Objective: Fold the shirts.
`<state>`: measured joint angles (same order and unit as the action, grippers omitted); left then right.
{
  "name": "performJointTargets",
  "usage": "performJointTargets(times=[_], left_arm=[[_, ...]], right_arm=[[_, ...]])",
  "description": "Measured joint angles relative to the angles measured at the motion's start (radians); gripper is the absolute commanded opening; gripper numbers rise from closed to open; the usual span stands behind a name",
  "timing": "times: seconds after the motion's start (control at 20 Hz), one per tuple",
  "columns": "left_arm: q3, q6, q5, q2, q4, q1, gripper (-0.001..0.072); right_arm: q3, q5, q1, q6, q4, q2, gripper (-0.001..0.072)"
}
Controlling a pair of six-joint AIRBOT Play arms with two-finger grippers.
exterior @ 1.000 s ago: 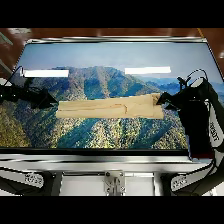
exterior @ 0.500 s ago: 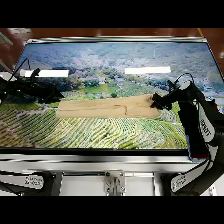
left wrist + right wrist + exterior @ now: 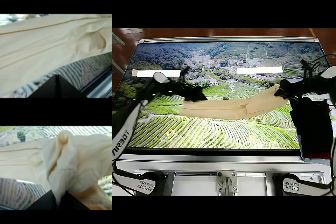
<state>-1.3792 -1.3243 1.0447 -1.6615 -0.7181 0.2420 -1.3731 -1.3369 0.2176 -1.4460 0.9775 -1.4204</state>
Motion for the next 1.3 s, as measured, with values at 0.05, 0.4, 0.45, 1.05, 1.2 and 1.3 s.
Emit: performJointTargets(times=[0.05,0.4,0.45,1.05,1.2,1.3], left_arm=[[0.0,0.001,-0.048,-0.019,0.029,0.057,0.0039],[-0.027,0.066,-0.268,-0.182,0.371,0.346,0.0038],[-0.05,0.075,-0.284,-0.216,0.428,0.38,0.0038],[-0.177,0.09,-0.222,-0.185,0.476,0.186,0.0034],[-0.179,0.079,-0.21,-0.014,0.383,-0.016,0.0034],[-0.179,0.075,-0.18,0.104,0.341,-0.143,0.0035]], right_arm=[[0.0,-0.024,0.001,-0.009,0.002,0.045,0.0056],[0.0,-0.134,0.002,-0.047,0.001,0.273,0.0056],[0.0,-0.145,0.002,-0.052,0.0,0.291,0.0056],[0.0,0.016,-0.184,-0.077,-0.03,0.252,0.0056],[0.0,0.192,-0.372,-0.074,-0.077,0.133,0.0056],[0.0,0.338,-0.503,-0.069,-0.134,0.034,0.0058]])
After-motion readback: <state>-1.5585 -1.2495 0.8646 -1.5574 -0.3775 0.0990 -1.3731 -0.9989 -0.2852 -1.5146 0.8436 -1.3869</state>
